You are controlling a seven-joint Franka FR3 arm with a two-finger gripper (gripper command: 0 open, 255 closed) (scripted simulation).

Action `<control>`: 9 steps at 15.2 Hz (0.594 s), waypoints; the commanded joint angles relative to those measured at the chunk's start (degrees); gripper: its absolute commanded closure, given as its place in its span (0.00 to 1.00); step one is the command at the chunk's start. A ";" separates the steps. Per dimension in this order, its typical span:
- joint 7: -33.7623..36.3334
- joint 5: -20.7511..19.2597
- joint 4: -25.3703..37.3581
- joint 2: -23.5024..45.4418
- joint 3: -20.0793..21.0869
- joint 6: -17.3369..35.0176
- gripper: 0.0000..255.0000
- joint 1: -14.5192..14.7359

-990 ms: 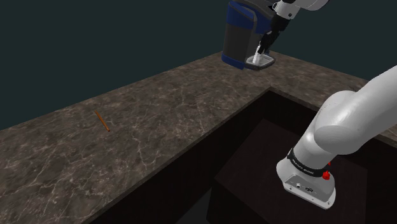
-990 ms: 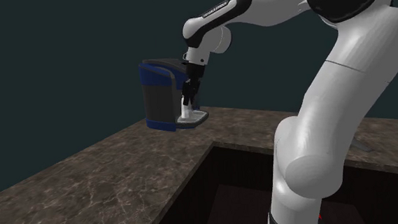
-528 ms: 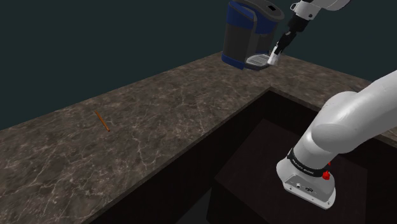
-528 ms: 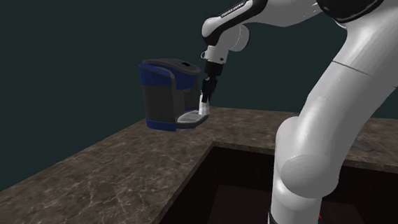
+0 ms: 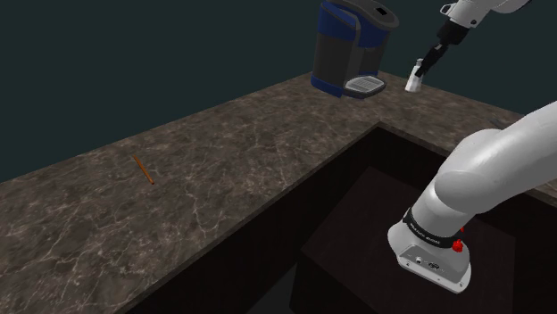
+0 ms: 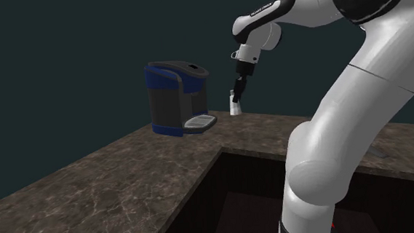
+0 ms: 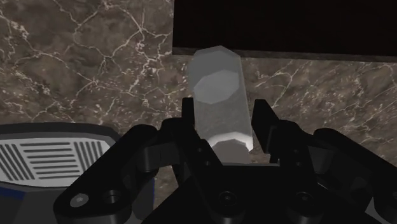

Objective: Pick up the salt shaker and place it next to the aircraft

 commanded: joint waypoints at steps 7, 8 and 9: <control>-12.08 0.07 7.32 3.33 -12.37 -4.00 1.00 1.24; -13.71 0.36 8.57 4.08 -14.46 -4.53 1.00 1.96; -15.37 0.71 9.89 4.87 -16.76 -5.06 1.00 2.90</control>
